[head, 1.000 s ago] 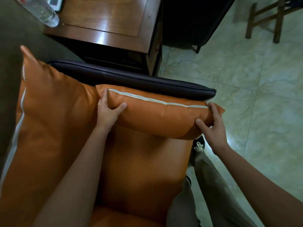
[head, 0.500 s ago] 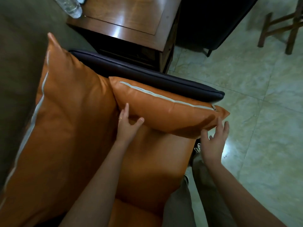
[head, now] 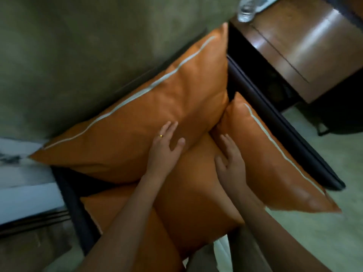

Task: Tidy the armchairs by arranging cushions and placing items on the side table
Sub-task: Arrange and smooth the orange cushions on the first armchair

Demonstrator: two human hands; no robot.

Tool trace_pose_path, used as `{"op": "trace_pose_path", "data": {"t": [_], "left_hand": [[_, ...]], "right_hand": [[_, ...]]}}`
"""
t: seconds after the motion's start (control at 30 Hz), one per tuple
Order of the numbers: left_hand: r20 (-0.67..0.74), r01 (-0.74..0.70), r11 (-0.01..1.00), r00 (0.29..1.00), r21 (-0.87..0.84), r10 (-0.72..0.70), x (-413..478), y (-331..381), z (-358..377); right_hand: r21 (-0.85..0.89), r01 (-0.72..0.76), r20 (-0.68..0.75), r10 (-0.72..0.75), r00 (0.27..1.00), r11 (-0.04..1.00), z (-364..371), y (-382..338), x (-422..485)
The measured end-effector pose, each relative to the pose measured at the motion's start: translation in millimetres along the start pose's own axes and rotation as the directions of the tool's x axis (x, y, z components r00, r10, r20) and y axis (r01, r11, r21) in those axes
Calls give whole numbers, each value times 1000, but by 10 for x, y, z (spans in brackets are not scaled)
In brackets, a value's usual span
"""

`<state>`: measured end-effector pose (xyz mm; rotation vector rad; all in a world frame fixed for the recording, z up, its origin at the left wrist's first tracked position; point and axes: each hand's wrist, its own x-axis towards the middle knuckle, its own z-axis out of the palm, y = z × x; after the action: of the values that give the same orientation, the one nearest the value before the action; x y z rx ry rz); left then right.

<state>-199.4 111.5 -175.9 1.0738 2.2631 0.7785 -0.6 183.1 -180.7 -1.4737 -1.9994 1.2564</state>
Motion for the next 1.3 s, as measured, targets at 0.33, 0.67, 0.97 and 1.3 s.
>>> {"op": "trace_pose_path", "data": {"t": [0.33, 0.67, 0.97, 1.3], "left_hand": [[-357, 247, 963, 914, 110, -194, 97, -544, -682], [-339, 476, 850, 857, 228, -389, 630, -1128, -939], [-365, 466, 797, 870, 384, -332, 680, -1317, -686], [-312, 379, 788, 917, 486, -248, 543, -1666, -954]], "right_hand": [[-150, 534, 441, -427, 790, 832, 829, -1176, 1247], [-321, 807, 744, -394, 539, 496, 1662, -1317, 1805], [-326, 898, 789, -438, 431, 297, 1616, -1009, 2128], [-582, 769, 652, -414, 635, 262, 1033, -867, 2858]]}}
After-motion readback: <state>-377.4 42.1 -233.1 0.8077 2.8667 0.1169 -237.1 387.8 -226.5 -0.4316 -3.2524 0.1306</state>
